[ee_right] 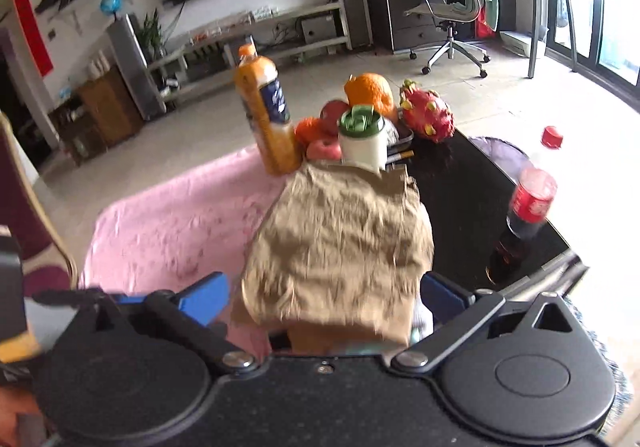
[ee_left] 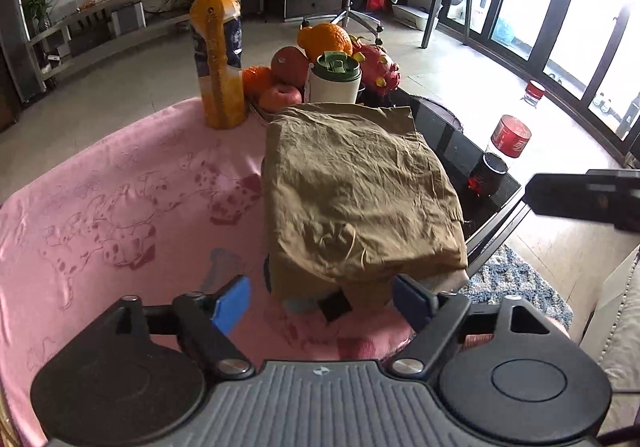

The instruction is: Fold clothes

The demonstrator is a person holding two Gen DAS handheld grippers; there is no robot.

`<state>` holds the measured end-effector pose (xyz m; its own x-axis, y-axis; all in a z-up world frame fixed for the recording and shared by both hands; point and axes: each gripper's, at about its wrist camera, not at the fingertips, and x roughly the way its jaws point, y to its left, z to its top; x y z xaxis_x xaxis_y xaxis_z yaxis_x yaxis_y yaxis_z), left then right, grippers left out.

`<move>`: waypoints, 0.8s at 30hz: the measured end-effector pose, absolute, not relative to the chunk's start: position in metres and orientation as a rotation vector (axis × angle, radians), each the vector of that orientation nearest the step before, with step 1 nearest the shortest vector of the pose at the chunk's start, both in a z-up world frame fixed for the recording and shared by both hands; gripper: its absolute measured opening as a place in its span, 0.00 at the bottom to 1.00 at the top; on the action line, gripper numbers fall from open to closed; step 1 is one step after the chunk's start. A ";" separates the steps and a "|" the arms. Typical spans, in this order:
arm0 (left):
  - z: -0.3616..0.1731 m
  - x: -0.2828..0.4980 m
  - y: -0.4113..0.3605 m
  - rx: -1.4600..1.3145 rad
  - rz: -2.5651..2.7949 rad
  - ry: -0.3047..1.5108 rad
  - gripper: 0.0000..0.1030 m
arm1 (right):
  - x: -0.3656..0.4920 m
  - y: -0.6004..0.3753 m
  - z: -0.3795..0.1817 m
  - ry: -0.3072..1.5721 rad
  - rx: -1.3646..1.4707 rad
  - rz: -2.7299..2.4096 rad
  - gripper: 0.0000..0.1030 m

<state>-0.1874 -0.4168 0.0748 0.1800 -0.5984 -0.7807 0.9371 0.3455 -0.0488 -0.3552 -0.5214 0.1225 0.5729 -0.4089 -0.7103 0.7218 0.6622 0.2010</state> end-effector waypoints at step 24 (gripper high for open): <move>0.089 -0.253 -0.355 0.487 -1.232 0.842 0.92 | -0.406 -0.435 0.139 0.772 0.430 -0.745 1.00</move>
<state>-0.2535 -0.3551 0.0885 0.0976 -0.6189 -0.7794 0.9510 0.2887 -0.1102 -0.4064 -0.4355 0.1392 0.4857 -0.4417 -0.7543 0.7382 0.6694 0.0833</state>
